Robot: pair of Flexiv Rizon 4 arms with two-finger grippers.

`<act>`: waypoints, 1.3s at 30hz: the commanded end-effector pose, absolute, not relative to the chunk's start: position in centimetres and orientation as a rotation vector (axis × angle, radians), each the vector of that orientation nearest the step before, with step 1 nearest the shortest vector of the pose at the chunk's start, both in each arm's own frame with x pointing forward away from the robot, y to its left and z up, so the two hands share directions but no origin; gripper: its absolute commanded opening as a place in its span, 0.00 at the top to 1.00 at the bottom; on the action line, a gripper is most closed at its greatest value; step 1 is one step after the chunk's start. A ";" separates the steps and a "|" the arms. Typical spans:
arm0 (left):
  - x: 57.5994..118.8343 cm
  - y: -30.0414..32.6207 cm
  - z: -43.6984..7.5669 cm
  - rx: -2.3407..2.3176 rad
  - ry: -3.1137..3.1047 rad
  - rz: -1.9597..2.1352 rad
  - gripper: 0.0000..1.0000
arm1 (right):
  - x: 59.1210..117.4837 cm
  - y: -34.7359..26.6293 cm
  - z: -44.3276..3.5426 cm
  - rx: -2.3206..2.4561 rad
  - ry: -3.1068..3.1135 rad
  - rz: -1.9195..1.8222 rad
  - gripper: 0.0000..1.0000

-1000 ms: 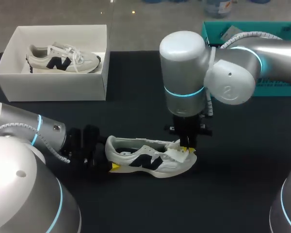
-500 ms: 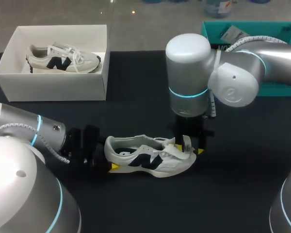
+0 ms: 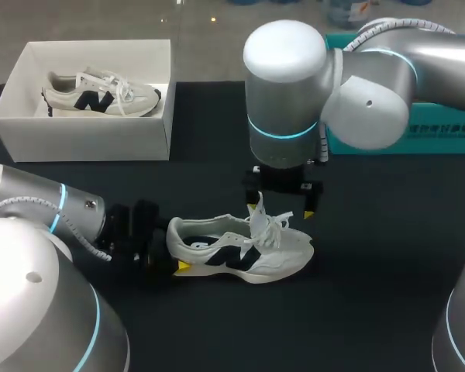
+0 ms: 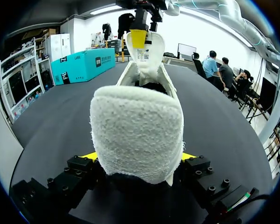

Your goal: Take the shoe out of the shoebox, open the shoe tongue, remove and reinsert the insole, then place the shoe into the shoebox

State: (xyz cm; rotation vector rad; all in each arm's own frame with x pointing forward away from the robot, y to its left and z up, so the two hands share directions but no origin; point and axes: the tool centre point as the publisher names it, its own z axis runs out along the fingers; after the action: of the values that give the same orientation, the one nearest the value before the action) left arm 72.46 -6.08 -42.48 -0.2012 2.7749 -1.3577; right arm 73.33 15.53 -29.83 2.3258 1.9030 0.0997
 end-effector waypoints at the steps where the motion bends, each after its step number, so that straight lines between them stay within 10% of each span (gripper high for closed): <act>1: 72.4 -6.0 -42.6 -0.202 2.774 -1.355 1.00 | 73.2 16.4 -27.1 2.147 1.957 0.337 0.00; 14: 72.4 -6.0 -42.6 -0.202 2.774 -1.355 1.00 | 76.5 23.6 -26.1 1.210 2.866 0.508 0.00; 39: 72.4 -6.0 -42.6 -0.202 2.774 -1.355 1.00 | 76.5 24.6 -26.0 0.895 2.890 0.353 0.00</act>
State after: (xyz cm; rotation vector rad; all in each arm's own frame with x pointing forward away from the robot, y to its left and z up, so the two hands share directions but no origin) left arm 72.46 -6.07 -42.48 -0.2013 2.7749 -1.3575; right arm 76.33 24.17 -26.51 1.1396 2.9170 0.4326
